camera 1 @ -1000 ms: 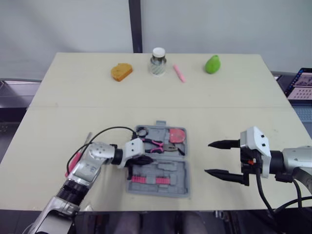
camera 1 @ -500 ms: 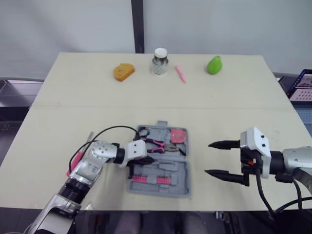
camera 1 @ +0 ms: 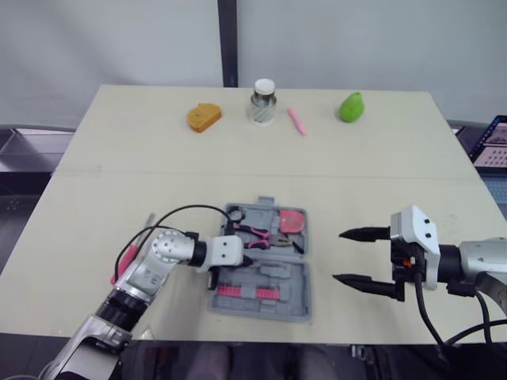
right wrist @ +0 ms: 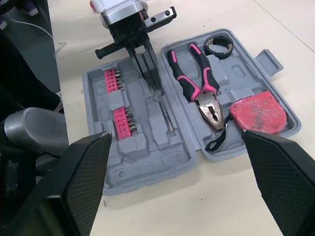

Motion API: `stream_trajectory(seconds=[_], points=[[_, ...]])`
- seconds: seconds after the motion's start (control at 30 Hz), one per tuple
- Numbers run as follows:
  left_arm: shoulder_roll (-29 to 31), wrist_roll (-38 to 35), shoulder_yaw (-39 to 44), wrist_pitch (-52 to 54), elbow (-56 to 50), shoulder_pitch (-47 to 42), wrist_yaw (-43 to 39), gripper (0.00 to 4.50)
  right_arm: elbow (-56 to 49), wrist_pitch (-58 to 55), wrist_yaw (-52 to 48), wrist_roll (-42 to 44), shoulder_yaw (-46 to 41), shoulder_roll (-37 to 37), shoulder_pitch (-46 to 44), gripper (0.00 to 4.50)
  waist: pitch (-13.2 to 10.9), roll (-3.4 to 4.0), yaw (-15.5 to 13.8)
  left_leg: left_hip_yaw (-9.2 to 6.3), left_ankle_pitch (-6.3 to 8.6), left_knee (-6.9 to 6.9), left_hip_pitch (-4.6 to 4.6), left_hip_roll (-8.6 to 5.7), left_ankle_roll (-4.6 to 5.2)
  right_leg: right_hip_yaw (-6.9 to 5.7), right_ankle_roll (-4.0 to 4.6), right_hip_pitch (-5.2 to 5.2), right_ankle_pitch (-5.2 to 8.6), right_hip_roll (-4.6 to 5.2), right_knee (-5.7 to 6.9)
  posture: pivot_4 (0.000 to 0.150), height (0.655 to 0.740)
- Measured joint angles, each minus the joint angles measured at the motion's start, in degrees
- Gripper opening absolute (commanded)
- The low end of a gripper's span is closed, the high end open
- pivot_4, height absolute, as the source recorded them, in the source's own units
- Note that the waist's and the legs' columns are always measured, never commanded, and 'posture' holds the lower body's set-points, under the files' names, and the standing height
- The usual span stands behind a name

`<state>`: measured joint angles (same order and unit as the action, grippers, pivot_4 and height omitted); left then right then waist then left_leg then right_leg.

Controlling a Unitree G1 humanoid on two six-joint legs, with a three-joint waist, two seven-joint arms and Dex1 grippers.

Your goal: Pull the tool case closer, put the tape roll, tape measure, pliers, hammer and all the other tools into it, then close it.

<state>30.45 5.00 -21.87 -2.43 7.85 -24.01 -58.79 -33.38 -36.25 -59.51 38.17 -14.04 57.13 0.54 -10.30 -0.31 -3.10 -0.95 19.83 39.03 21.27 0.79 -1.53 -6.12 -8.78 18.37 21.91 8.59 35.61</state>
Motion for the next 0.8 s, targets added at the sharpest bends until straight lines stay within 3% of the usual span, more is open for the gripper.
stream_trajectory(seconds=[0.57, 0.8], points=[[-0.44, 2.39, -1.54, 1.26, -0.33, -1.36, 0.07, 0.03, 0.0, 0.11, 0.11, -0.52, 0.0, -0.01, 0.36, 4.5, 0.26, 0.23, -0.25, -0.04, 0.01, 0.01, -0.2, -0.03, 0.01, -0.03, -0.02, -0.28, -0.01, 0.02, -0.08, 0.15, 0.74], [1.84, -12.3, 6.02, 21.99, -8.3, 2.71, -5.3, 0.03, 1.77, 0.13, 0.16, 0.88, -4.01, -1.6, 2.18, 4.5, 0.14, 0.14, 0.54, -0.01, 0.01, -0.04, 0.09, 0.03, 0.01, -0.01, -0.01, 0.1, -0.01, -0.02, 0.0, 0.15, 0.74]])
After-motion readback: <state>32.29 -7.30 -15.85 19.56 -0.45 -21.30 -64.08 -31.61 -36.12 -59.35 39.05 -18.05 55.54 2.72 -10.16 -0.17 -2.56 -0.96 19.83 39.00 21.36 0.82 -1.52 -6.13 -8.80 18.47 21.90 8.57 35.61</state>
